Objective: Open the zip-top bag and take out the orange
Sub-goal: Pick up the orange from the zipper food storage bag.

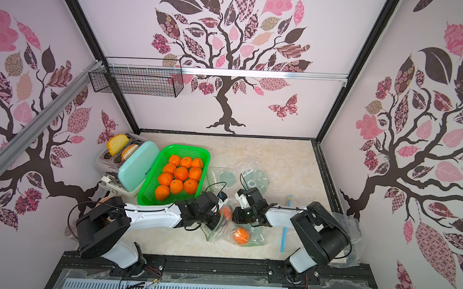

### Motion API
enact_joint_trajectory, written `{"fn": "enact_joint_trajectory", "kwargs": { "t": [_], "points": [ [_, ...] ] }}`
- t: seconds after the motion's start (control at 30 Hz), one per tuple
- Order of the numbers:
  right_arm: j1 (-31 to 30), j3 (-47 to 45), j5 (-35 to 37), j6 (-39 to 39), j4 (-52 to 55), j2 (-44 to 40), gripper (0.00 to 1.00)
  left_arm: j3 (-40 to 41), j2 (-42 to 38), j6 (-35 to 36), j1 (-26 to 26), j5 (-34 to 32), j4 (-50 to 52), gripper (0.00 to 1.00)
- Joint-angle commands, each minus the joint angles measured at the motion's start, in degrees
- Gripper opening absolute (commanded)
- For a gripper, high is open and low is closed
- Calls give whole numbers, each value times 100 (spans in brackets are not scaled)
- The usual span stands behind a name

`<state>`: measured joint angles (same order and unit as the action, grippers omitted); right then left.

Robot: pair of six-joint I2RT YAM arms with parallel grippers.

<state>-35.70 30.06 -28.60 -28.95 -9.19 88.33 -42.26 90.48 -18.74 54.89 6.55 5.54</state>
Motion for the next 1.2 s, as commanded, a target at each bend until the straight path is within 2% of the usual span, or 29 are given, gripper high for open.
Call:
{"fn": "enact_joint_trajectory", "kwargs": {
  "t": [0.0, 0.17, 0.33, 0.47, 0.57, 0.67, 0.77, 0.9, 1.03, 1.1, 1.17],
  "points": [
    [-131, 52, 381, 134, 533, -66, 13, 47, -152, -35, 21, 13, -451, 44],
    [-11, -7, 860, 47, 654, -343, 13, 229, -677, -224, 30, -96, 76, 28],
    [315, -106, 1179, -97, 681, -523, 13, 387, -1374, -534, 39, 242, 864, 27],
    [345, -81, 1454, -103, 790, -549, 13, 288, -1829, -768, 75, 389, 1794, 27],
    [353, -77, 1638, -95, 864, -578, 13, 266, -2131, -1181, 121, 82, 2270, 27],
    [353, -114, 1767, -102, 875, -607, 13, -11, -2430, -1511, 101, -399, 3168, 26],
    [354, -124, 1805, -111, 875, -630, 13, -207, -2803, -1658, 53, -815, 3746, 25],
    [354, -144, 1838, -102, 880, -691, 14, -668, -3120, -1637, -234, -1244, 4771, 25],
    [354, -176, 1825, -115, 840, -763, 14, -1163, -3214, -1560, -594, -1833, 5362, 24],
    [353, -176, 1814, -119, 840, -788, 14, -1290, -3150, -1486, -961, -2089, 5433, 23],
    [354, -193, 1771, -122, 831, -816, 14, -1303, -2971, -1401, -1506, -2057, 5332, 22]
  ]
}}
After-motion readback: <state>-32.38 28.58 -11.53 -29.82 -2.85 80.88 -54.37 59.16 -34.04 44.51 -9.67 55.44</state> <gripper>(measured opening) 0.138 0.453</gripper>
